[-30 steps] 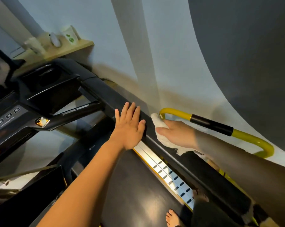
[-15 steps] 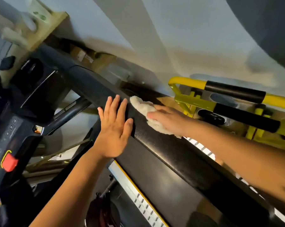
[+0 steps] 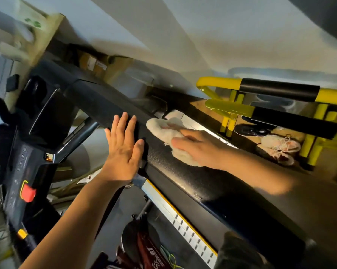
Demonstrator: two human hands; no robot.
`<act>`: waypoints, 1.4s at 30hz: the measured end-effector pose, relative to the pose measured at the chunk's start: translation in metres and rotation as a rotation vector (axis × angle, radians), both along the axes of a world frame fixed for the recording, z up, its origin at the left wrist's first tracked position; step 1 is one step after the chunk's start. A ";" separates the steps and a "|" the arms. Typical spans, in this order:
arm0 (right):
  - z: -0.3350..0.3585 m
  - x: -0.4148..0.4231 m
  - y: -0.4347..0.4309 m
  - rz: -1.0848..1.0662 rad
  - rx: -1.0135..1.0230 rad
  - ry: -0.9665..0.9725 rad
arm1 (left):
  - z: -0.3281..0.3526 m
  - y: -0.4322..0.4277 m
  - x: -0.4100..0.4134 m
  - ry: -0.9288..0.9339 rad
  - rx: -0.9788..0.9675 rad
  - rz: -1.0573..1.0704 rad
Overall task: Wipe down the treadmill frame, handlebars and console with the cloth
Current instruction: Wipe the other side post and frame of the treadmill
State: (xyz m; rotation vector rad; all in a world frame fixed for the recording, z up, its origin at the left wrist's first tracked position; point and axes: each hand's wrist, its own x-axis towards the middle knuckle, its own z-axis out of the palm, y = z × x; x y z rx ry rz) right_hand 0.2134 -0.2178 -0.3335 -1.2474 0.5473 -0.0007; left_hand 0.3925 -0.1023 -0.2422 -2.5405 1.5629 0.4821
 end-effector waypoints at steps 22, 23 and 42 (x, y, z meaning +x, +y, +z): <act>-0.040 -0.108 0.019 0.003 -0.070 -0.133 | 0.015 -0.010 -0.015 -0.160 0.291 0.050; -0.034 -0.116 0.021 0.031 -0.023 -0.157 | 0.015 -0.011 -0.016 -0.159 0.292 0.051; 0.038 -0.080 0.016 0.014 -0.212 0.091 | 0.009 -0.017 -0.016 -0.169 0.270 0.069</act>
